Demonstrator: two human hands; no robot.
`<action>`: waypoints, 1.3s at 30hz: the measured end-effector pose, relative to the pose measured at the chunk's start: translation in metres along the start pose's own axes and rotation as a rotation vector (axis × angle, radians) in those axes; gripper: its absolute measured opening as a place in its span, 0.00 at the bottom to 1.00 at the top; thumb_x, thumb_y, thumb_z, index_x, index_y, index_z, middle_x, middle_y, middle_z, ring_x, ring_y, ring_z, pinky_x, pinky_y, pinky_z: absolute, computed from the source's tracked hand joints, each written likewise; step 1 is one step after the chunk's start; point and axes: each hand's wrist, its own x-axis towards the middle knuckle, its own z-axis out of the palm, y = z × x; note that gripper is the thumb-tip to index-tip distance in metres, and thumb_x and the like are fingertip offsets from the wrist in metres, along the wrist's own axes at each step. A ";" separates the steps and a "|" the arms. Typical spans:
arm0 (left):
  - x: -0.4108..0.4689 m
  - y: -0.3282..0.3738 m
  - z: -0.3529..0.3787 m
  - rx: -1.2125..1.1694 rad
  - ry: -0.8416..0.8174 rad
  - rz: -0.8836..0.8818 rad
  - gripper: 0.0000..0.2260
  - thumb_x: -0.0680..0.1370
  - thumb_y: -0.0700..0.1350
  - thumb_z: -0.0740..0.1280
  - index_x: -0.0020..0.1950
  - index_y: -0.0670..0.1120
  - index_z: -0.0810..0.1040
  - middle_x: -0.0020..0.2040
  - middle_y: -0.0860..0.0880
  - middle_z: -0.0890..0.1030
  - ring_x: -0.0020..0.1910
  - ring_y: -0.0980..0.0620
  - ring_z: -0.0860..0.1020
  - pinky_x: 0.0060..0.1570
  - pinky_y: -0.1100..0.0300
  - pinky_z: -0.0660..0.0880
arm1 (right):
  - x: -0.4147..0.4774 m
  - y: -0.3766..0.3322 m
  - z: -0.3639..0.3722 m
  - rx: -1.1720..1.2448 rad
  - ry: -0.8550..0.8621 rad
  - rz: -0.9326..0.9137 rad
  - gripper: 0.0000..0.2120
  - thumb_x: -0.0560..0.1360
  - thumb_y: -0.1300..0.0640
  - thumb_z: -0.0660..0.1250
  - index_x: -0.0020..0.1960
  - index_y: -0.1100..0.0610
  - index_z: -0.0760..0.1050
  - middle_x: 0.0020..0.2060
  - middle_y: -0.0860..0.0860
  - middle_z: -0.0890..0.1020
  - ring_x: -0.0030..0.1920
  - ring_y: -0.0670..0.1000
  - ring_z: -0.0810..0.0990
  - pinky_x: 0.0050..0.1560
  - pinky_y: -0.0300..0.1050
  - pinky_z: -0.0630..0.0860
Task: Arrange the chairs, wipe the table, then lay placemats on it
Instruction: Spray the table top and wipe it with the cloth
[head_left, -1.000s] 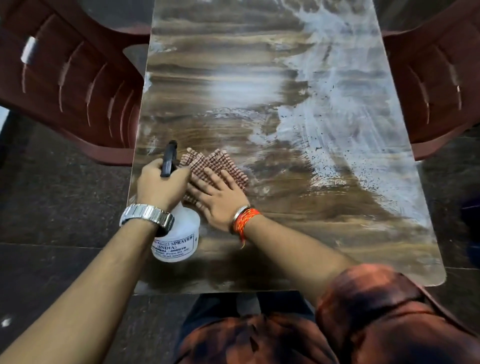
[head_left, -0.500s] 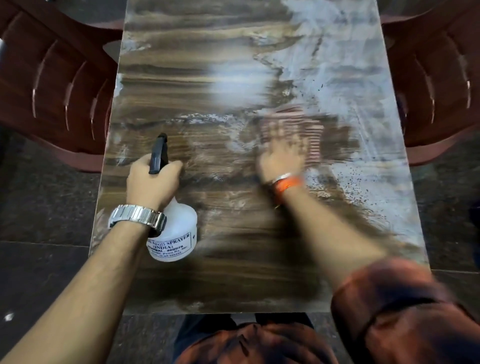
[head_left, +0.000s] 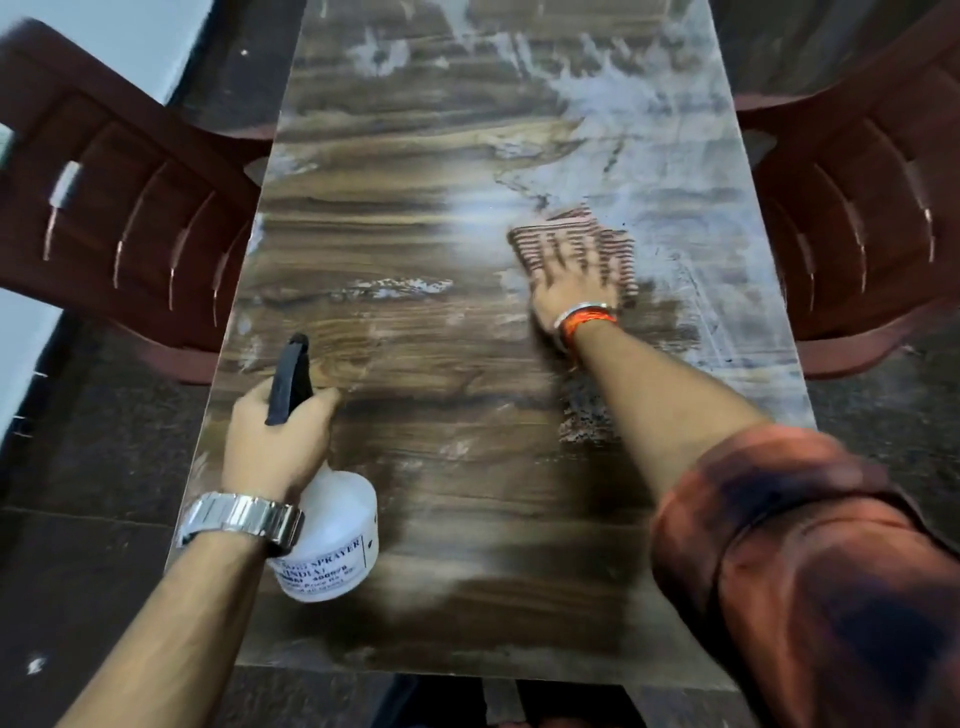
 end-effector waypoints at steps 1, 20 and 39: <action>-0.002 -0.003 0.000 -0.008 -0.008 -0.006 0.09 0.72 0.43 0.70 0.36 0.44 0.72 0.31 0.46 0.72 0.32 0.47 0.71 0.35 0.55 0.66 | 0.000 0.007 0.000 0.026 0.005 0.065 0.27 0.79 0.45 0.47 0.77 0.42 0.46 0.77 0.42 0.48 0.77 0.54 0.44 0.73 0.62 0.37; -0.055 -0.024 0.008 0.080 -0.215 0.122 0.11 0.72 0.44 0.69 0.34 0.44 0.69 0.29 0.47 0.72 0.30 0.46 0.69 0.32 0.57 0.63 | -0.193 0.110 0.018 0.032 0.077 0.346 0.26 0.79 0.45 0.44 0.77 0.43 0.50 0.77 0.43 0.52 0.77 0.55 0.50 0.73 0.62 0.43; -0.144 -0.025 0.076 0.152 -0.390 0.268 0.12 0.70 0.47 0.68 0.31 0.48 0.66 0.28 0.50 0.70 0.29 0.47 0.68 0.30 0.57 0.61 | -0.332 0.190 0.031 -0.008 0.004 0.255 0.26 0.79 0.43 0.43 0.77 0.41 0.47 0.76 0.39 0.48 0.77 0.52 0.49 0.74 0.58 0.44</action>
